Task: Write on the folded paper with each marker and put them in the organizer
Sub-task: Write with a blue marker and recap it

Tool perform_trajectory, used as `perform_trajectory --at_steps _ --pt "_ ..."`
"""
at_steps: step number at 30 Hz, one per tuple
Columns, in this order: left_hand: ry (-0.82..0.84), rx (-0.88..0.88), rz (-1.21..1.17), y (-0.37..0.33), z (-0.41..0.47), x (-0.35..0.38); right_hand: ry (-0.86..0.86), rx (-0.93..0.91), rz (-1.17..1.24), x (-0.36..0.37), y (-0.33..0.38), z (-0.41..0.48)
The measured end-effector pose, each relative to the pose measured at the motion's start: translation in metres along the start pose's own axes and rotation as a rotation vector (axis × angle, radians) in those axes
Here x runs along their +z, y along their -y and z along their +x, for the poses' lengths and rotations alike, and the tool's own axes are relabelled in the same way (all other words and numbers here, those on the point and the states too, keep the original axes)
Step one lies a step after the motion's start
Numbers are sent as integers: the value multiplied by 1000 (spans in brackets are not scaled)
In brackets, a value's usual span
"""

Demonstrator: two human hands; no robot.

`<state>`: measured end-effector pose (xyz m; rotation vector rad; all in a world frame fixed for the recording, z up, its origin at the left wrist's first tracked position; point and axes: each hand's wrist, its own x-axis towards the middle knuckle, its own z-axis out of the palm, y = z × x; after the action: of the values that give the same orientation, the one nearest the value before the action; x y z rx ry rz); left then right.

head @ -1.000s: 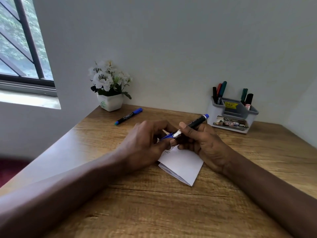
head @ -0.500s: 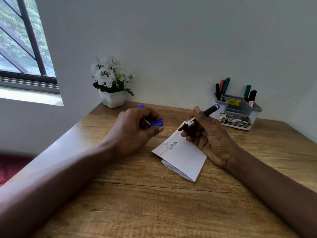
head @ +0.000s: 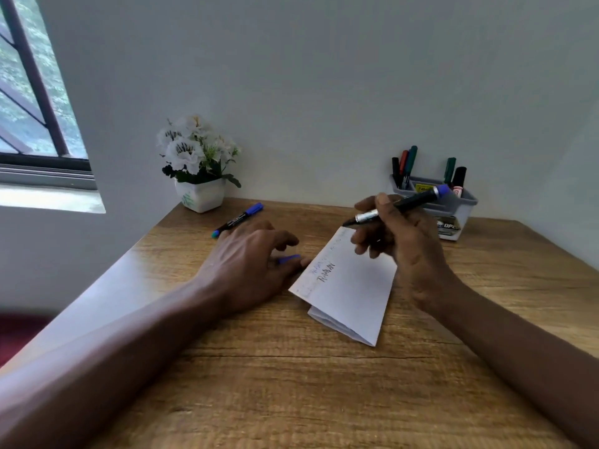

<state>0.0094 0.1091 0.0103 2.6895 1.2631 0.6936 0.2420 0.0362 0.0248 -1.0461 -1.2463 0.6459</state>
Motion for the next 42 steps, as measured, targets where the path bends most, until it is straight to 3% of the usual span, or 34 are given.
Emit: perform_trajectory --at_steps 5,9,18,20,24,31,42 --pt "172 -125 -88 -3 -5 -7 281 -288 -786 -20 -1 -7" --pt "288 -126 -54 -2 -4 -8 464 -114 -1025 -23 1 -15" --pt "385 -86 -17 0 -3 -7 359 -162 -980 -6 4 -28" --pt "405 -76 -7 -2 -3 -9 263 -156 -778 -2 3 -26" --pt "436 -94 -31 -5 -5 -15 271 140 -291 8 6 -15" --pt "500 -113 -81 -7 -4 -22 371 268 -274 1 5 -12" --pt "488 -91 -87 -4 -4 -22 217 180 -424 7 0 -20"
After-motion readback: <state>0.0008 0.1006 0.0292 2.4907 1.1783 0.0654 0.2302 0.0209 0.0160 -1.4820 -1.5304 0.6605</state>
